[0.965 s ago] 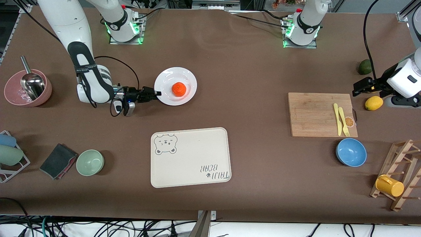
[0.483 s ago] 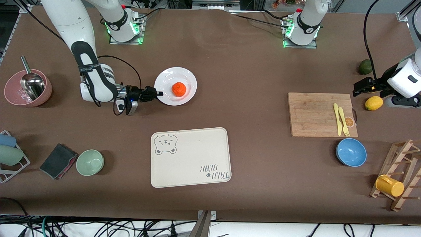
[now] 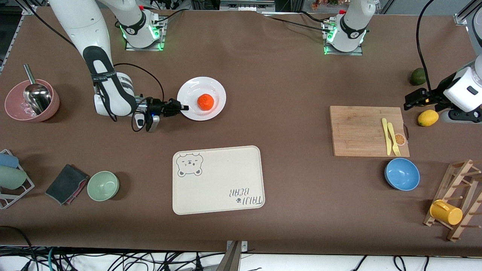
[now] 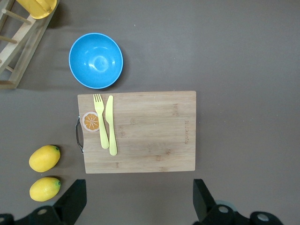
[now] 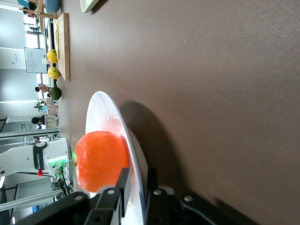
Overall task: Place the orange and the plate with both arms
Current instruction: 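Slide the plate with the right gripper onto the bear-printed tray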
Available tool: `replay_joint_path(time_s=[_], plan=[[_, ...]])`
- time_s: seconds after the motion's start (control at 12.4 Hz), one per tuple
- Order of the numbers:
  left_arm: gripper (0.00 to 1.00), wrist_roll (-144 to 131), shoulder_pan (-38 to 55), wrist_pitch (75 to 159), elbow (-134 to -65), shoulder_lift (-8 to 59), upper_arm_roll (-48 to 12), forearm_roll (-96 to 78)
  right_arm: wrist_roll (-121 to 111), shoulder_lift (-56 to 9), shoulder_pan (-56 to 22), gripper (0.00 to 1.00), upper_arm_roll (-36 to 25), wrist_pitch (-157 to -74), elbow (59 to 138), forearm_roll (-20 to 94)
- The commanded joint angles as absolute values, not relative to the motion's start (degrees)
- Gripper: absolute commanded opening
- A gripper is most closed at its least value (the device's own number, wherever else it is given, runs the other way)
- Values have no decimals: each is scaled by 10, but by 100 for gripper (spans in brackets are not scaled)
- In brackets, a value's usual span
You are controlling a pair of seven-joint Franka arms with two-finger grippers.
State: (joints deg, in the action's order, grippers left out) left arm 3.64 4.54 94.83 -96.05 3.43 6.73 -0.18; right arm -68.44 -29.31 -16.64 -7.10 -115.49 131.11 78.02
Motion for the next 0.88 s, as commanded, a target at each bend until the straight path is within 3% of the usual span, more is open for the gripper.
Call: replay_joint_path(time_s=[0.0, 0.48, 0.8], plan=[[100, 46, 44, 945, -955, 33, 68, 6, -694, -272, -169, 12, -69, -1164, 1328, 795], [100, 45, 44, 945, -955, 33, 68, 6, -694, -272, -169, 0, -69, -1163, 1329, 797], [100, 45, 44, 945, -955, 33, 68, 6, -698, -272, -169, 0, -69, -1159, 1325, 798]])
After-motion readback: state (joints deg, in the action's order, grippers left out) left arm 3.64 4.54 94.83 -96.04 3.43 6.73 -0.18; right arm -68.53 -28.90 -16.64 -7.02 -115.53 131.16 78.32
